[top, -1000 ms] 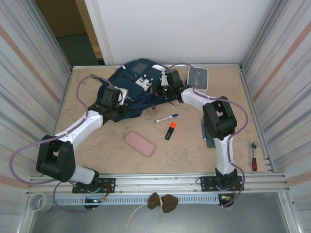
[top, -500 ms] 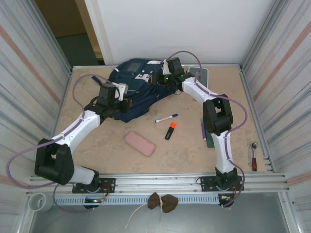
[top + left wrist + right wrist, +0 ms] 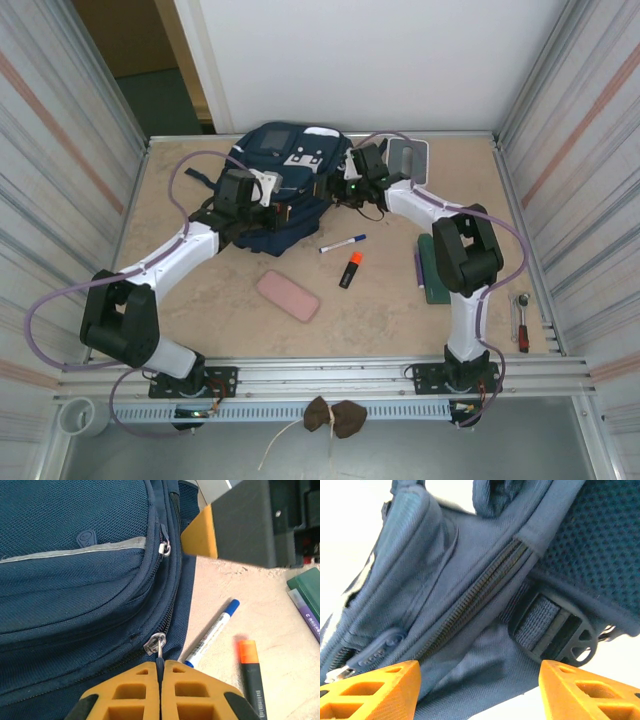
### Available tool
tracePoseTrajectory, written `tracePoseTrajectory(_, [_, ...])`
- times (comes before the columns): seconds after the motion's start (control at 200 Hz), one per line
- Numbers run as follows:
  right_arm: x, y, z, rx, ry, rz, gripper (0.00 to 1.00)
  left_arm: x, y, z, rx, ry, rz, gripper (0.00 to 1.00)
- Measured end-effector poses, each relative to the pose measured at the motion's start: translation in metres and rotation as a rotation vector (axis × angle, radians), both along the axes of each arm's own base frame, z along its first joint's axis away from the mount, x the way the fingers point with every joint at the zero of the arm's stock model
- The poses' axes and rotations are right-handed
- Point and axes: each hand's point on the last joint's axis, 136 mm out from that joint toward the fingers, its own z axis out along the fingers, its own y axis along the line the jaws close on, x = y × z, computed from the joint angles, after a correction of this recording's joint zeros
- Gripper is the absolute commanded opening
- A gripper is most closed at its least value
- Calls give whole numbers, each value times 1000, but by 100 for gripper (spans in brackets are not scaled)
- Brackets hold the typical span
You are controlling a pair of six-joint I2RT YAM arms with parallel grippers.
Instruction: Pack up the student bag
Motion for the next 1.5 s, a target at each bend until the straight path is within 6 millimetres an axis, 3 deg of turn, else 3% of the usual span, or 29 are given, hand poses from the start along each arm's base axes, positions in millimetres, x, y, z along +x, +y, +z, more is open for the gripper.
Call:
tracePoseTrajectory(0.366, [7, 16, 11, 96, -17, -9, 61, -3, 1, -12, 5, 5, -3, 0])
tracePoseTrajectory(0.501, [7, 25, 10, 108, -20, -5, 54, -4, 0, -13, 5, 4, -8, 0])
tracePoseTrajectory(0.581, [6, 31, 5, 117, -12, -8, 44, -5, 0, -14, 7, 6, -6, 0])
tracePoseTrajectory(0.701, [9, 31, 0, 113, -11, -21, 13, -6, 2, -19, 19, 12, -4, 0])
tracePoseTrajectory(0.797, [12, 27, -4, 111, 4, -44, 0, -6, 5, -22, 38, 7, 1, 0])
tracePoseTrajectory(1.102, [17, 10, -11, 93, 0, -59, 0, -9, 29, -26, 154, -32, 55, 0])
tracePoseTrajectory(1.323, [24, -9, -9, 76, -12, -52, 0, -8, 67, -41, 269, -28, 154, 0])
tracePoseTrajectory(1.388, [26, -9, -6, 69, -7, -38, 0, -10, 70, -43, 272, -21, 157, 0])
tracePoseTrajectory(1.498, [32, -5, 6, 63, -15, -11, 13, -16, 60, -35, 200, -29, 130, 0])
